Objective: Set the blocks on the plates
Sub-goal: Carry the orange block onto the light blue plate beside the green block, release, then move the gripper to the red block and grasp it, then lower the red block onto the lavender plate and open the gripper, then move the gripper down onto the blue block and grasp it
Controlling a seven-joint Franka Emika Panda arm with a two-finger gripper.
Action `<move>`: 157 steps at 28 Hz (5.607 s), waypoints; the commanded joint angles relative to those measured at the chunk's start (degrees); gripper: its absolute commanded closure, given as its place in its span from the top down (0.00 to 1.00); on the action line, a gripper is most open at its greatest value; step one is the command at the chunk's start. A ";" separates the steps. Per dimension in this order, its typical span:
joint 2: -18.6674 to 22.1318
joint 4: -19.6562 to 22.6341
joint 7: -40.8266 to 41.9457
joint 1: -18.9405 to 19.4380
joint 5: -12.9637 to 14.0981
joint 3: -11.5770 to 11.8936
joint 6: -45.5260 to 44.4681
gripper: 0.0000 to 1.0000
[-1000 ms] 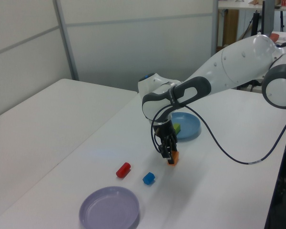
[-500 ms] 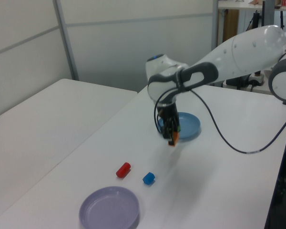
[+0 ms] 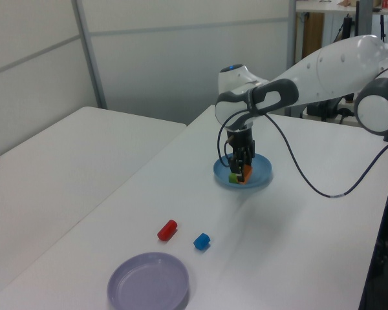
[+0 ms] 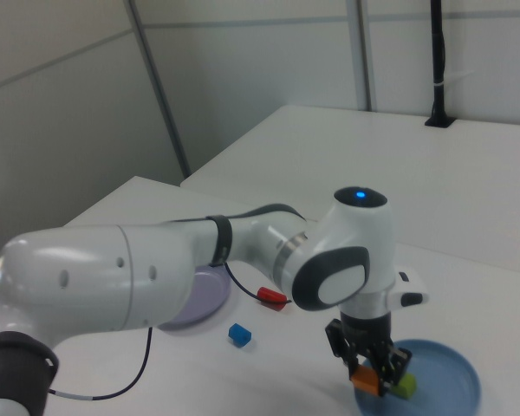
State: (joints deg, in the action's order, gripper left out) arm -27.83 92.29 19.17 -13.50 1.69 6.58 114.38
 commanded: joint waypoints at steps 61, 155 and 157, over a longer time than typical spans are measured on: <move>-3.81 -1.24 -21.02 22.64 2.52 -2.62 17.10 1.00; 5.50 0.34 -32.62 27.48 -3.98 -2.80 -7.86 1.00; 6.11 1.75 -32.10 25.90 -3.80 -2.80 -7.60 1.00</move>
State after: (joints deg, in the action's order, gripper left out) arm -23.49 90.52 -10.84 14.75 -2.11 3.29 107.44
